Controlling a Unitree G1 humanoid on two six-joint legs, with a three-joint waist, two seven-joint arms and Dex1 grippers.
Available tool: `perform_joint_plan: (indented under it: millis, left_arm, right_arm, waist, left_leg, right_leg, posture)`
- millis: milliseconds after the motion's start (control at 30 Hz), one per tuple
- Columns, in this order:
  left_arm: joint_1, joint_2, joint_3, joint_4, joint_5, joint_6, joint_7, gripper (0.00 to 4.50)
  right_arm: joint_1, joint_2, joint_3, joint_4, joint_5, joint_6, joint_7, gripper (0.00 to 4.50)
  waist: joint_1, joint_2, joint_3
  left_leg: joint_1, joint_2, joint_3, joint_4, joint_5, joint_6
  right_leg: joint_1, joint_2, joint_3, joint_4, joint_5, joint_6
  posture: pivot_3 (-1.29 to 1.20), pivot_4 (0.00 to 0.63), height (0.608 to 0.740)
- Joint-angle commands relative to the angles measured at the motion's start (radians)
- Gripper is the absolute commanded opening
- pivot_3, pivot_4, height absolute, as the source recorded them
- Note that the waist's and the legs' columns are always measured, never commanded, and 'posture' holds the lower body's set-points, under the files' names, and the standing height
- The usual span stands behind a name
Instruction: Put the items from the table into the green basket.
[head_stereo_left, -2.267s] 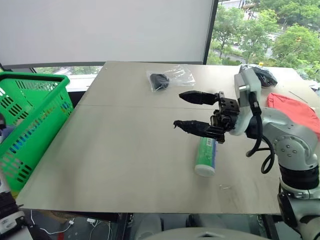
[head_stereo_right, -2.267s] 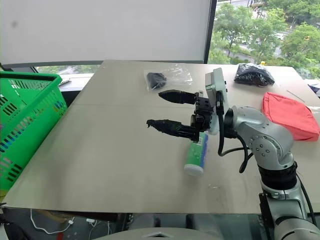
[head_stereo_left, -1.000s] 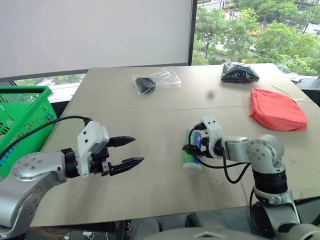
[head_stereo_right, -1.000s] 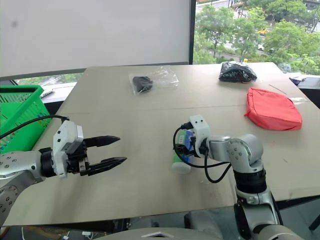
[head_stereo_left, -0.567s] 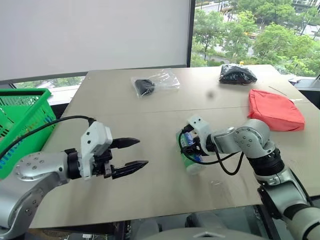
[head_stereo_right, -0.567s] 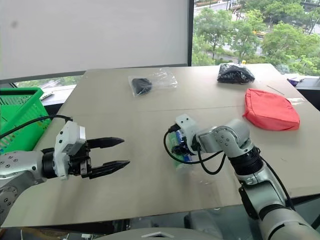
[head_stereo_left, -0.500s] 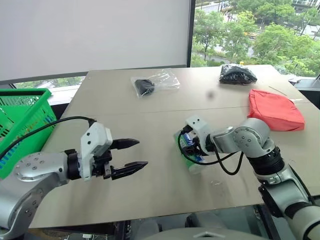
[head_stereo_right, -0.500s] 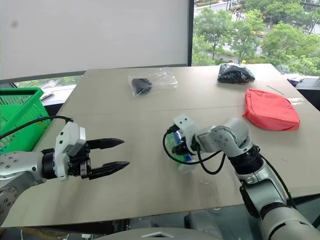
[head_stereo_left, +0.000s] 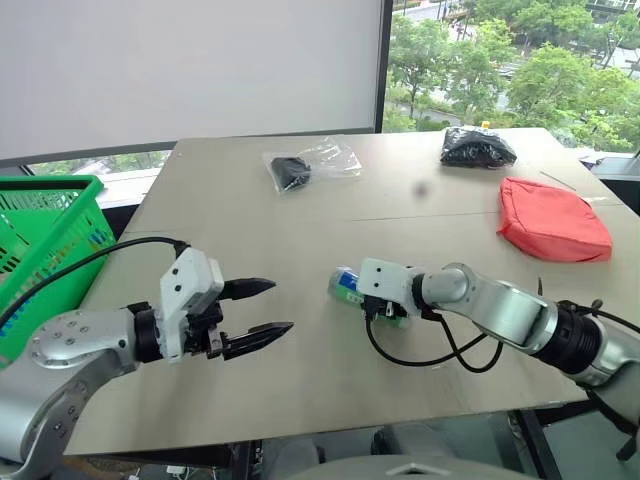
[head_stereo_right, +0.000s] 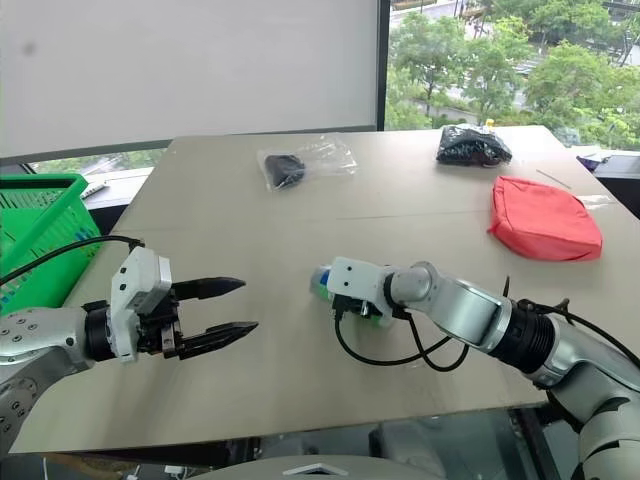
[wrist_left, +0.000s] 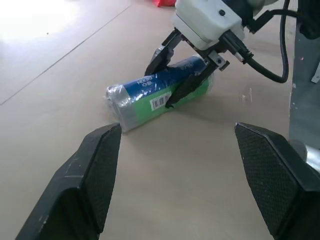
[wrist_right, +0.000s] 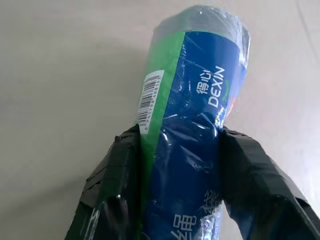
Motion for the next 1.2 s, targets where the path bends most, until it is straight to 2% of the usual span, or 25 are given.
perform_joint_plan:
  millis: [33, 167, 267, 300, 433, 500, 633, 700, 867, 1200]
  left_arm:
    - [-0.099, -0.097, 0.018, 0.037, -0.067, 0.013, 0.152, 3.7]
    - [-0.155, -0.205, 0.0, 0.039, -0.168, 0.037, 0.246, 3.7]
    - [-0.171, -0.24, -0.022, 0.04, -0.195, 0.049, 0.293, 3.7]
    - [-0.175, -0.25, -0.024, 0.045, -0.205, 0.051, 0.306, 3.7]
    - [-0.183, -0.289, -0.023, 0.058, -0.284, 0.062, 0.341, 3.7]
    - [-0.18, -0.291, -0.031, 0.052, -0.306, 0.065, 0.343, 3.7]
    - [-0.205, -0.351, -0.028, 0.058, -0.534, 0.065, 0.394, 3.7]
    - [-0.213, -0.37, -0.039, 0.057, -0.594, 0.062, 0.42, 3.7]
    - [-0.214, -0.374, -0.083, 0.06, -0.617, 0.063, 0.462, 3.7]
    - [-0.267, -0.379, -0.15, 0.103, -0.65, 0.055, 0.484, 3.7]
  right_arm:
    - [0.014, 0.039, -0.154, 0.095, -0.078, -0.141, -0.033, 1.77]
    - [0.037, 0.157, -0.336, 0.122, -0.015, -0.174, -0.021, 1.77]
    - [0.048, 0.249, -0.469, 0.105, 0.084, -0.133, 0.011, 1.77]
    - [0.051, 0.27, -0.501, 0.089, 0.119, -0.123, 0.031, 1.77]
    - [0.047, 0.379, -0.667, 0.036, 0.339, 0.054, 0.046, 1.77]
    - [0.038, 0.423, -0.729, 0.025, 0.426, 0.132, 0.035, 1.77]
    - [0.02, 0.516, -0.856, -0.021, 0.669, 0.253, 0.02, 1.77]
    - [0.017, 0.547, -0.89, -0.041, 0.745, 0.286, -0.006, 1.77]
    - [0.006, 0.598, -0.94, -0.055, 0.859, 0.322, -0.083, 1.77]
    - [-0.002, 0.603, -0.929, -0.07, 0.928, 0.308, -0.114, 1.77]
  waist:
    - [0.006, 0.0, 0.004]
    - [0.011, 0.002, 0.006]
    - [0.01, 0.001, 0.006]
    - [0.011, 0.002, 0.006]
    - [0.017, 0.002, 0.006]
    - [0.023, 0.002, 0.006]
    - [0.028, 0.002, 0.006]
    - [0.029, 0.002, 0.006]
    - [0.024, 0.003, 0.006]
    - [0.023, 0.003, 0.006]
  left_leg:
    - [0.0, 0.0, 0.0, 0.001, 0.0, 0.0]
    - [-0.007, -0.001, -0.001, 0.002, 0.0, 0.0]
    - [-0.023, 0.0, -0.002, 0.004, 0.001, -0.001]
    - [-0.024, -0.001, -0.003, 0.005, 0.001, -0.001]
    - [-0.034, -0.002, -0.007, 0.006, 0.0, 0.0]
    - [-0.035, -0.003, -0.007, 0.008, -0.002, 0.003]
    - [-0.035, -0.004, -0.007, 0.01, -0.002, 0.003]
    - [-0.035, -0.005, -0.007, 0.012, -0.002, 0.003]
    - [-0.032, -0.008, -0.007, 0.013, -0.002, 0.003]
    - [-0.033, -0.008, -0.008, 0.015, -0.001, 0.003]
  right_leg:
    - [0.0, 0.0, -0.001, 0.001, 0.0, 0.001]
    - [-0.005, 0.0, 0.0, 0.0, 0.002, 0.002]
    - [-0.02, 0.0, 0.0, 0.003, 0.005, -0.003]
    - [-0.021, 0.0, 0.0, 0.003, 0.005, -0.003]
    - [-0.028, -0.004, -0.003, 0.001, 0.005, -0.003]
    - [-0.028, -0.005, -0.004, 0.002, 0.006, -0.002]
    - [-0.028, -0.006, -0.004, 0.005, 0.006, -0.001]
    - [-0.028, -0.007, -0.004, 0.007, 0.006, -0.001]
    - [-0.026, -0.006, -0.004, 0.011, 0.006, 0.0]
    - [-0.026, -0.006, -0.004, 0.012, 0.006, 0.0]
  posture:
    - [-0.02, 0.0, 0.74]
    - [-0.03, 0.0, 0.74]
    - [-0.04, 0.0, 0.74]
    - [-0.04, 0.0, 0.74]
    - [-0.04, 0.0, 0.74]
    - [-0.04, 0.0, 0.74]
    - [-0.03, 0.0, 0.74]
    - [-0.03, 0.0, 0.74]
    - [-0.03, 0.0, 0.74]
    - [-0.05, 0.0, 0.74]
